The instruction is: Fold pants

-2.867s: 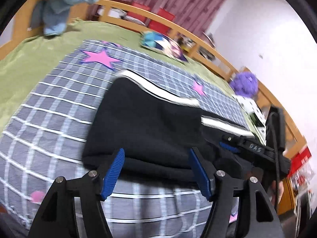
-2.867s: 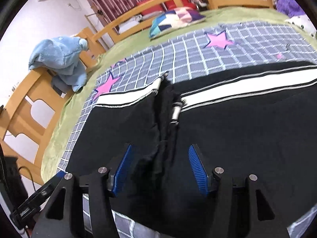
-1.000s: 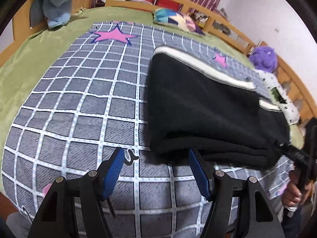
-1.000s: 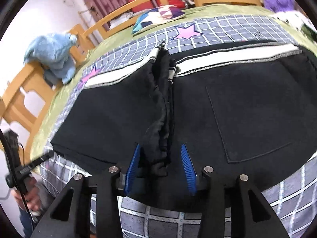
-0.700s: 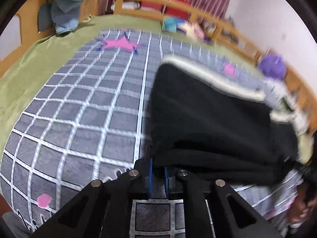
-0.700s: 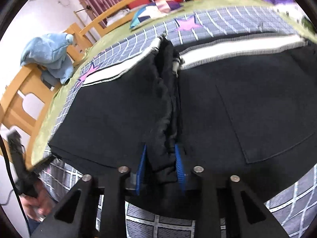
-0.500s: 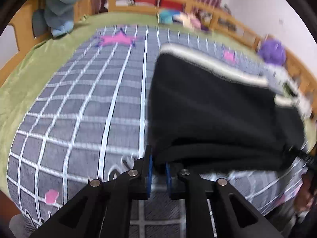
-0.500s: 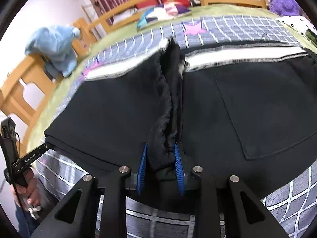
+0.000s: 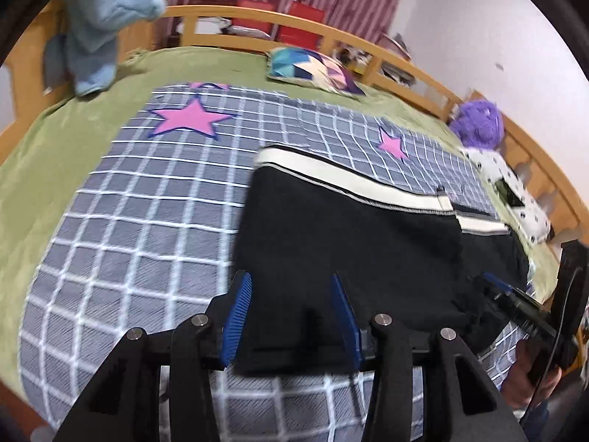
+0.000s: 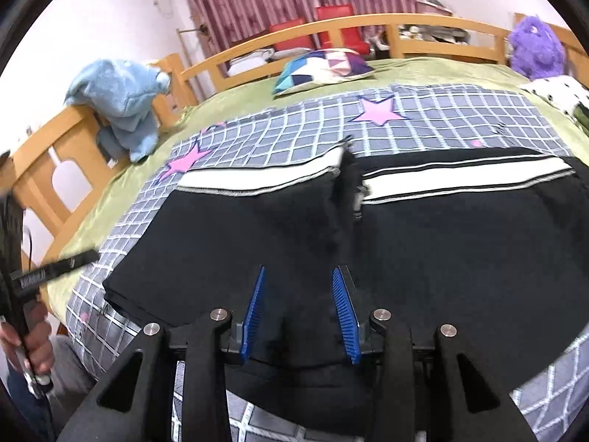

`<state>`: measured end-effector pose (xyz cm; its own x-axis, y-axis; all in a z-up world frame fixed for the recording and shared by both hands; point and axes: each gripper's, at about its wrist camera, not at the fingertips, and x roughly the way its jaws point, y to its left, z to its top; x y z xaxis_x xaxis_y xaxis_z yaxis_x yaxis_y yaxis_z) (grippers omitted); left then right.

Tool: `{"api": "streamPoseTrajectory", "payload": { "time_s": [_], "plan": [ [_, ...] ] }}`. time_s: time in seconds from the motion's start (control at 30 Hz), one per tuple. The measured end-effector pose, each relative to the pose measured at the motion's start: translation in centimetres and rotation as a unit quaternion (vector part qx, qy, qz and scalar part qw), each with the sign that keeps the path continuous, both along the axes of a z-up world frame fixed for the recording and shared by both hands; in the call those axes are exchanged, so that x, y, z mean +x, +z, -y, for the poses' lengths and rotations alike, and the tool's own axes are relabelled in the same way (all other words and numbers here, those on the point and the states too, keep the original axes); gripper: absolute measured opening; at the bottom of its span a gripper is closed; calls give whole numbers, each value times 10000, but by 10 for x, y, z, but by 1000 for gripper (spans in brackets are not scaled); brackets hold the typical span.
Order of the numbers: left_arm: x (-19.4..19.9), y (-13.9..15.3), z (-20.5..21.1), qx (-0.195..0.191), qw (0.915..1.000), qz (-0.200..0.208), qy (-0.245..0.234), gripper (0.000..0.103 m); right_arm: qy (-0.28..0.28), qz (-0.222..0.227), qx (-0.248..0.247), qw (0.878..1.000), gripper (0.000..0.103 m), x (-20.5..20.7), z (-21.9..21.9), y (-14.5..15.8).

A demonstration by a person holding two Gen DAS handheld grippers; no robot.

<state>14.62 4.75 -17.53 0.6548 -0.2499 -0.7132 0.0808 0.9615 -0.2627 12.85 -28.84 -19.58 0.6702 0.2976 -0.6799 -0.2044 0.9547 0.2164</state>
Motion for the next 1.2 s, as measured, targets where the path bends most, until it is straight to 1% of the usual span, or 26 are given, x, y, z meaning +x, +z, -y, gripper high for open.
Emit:
{"api": "streamPoseTrajectory", "payload": {
  "time_s": [0.07,0.1,0.13,0.17,0.2,0.23,0.3,0.33,0.4,0.47,0.5,0.57,0.63,0.73,0.8,0.83,0.87,0.9,0.93,0.97,1.0,1.03,1.1,1.13,1.17,1.2],
  "plan": [
    [6,-20,6,69,9995,-318,-36,43,15,-17,-407,9992,39,-2,-9,-15],
    [3,-31,5,73,9992,-384,-69,42,-5,-28,-709,9975,39,-6,-11,-26],
    [-3,-40,5,103,9993,-350,-120,41,-65,6,-922,9957,39,-12,-10,-35],
    [-11,-47,6,209,9992,-279,-190,40,-42,-95,-913,9958,40,-15,-7,-41],
    [-17,-49,9,326,9989,-229,-255,39,23,-247,-715,9971,40,-19,-1,-49],
    [-23,-50,13,479,9982,-176,-306,39,32,-202,-569,9982,40,-24,4,-49],
    [-28,-47,17,709,9967,-141,-361,39,103,-218,-600,9979,40,-26,4,-45],
    [-27,-43,17,699,9968,-168,-362,40,136,-231,-630,9976,40,-26,3,-41],
    [-25,-34,10,437,9983,-244,-312,41,256,-184,-704,9970,40,-23,3,-29],
    [-16,-25,3,112,9992,-304,-254,45,218,85,-709,9972,40,-21,7,-13],
    [-11,-22,2,37,9993,-313,-212,46,202,260,-659,9973,41,-18,9,-3],
    [3,-16,2,34,9996,-261,-130,47,209,513,-573,9968,42,-1,8,11],
    [12,-16,1,81,9997,-251,16,49,272,644,-568,9959,42,23,0,20],
    [22,-27,-6,-69,9986,-483,205,49,497,732,-559,9945,42,58,-20,21],
    [21,-40,-13,-188,9972,-670,290,49,855,531,-676,9926,41,83,-37,8],
    [19,-47,-16,-187,9965,-755,315,50,907,475,-790,9916,41,87,-42,2],
    [16,-55,-20,-245,9959,-822,292,53,831,238,-1120,9899,40,100,-46,-13],
    [11,-60,-24,-391,9957,-795,278,55,719,-75,-1179,9904,27,111,-42,-24],
    [3,-64,-30,-637,9952,-682,300,57,613,-276,-1047,9922,21,117,-35,-30],
    [0,-66,-33,-757,9946,-642,314,57,438,-530,-654,9955,11,126,-21,-35],
    [-1,-68,-36,-861,9937,-645,307,58,290,-671,-234,9971,5,131,-7,-35],
    [-2,-69,-37,-903,9934,-648,300,58,236,-734,-21,9970,5,132,2,-33],
    [1,-69,-37,-958,9927,-671,282,61,247,-683,-125,9973,7,124,7,-26],
    [3,-69,-36,-980,9925,-688,239,66,237,-621,-202,9976,8,119,7,-24],
    [7,-69,-34,-1017,9923,-695,147,70,235,-508,-288,9980,17,108,9,-18],
    [10,-71,-32,-1044,9921,-691,69,75,193,-453,-331,9982,40,100,11,-14]
  ]
}}
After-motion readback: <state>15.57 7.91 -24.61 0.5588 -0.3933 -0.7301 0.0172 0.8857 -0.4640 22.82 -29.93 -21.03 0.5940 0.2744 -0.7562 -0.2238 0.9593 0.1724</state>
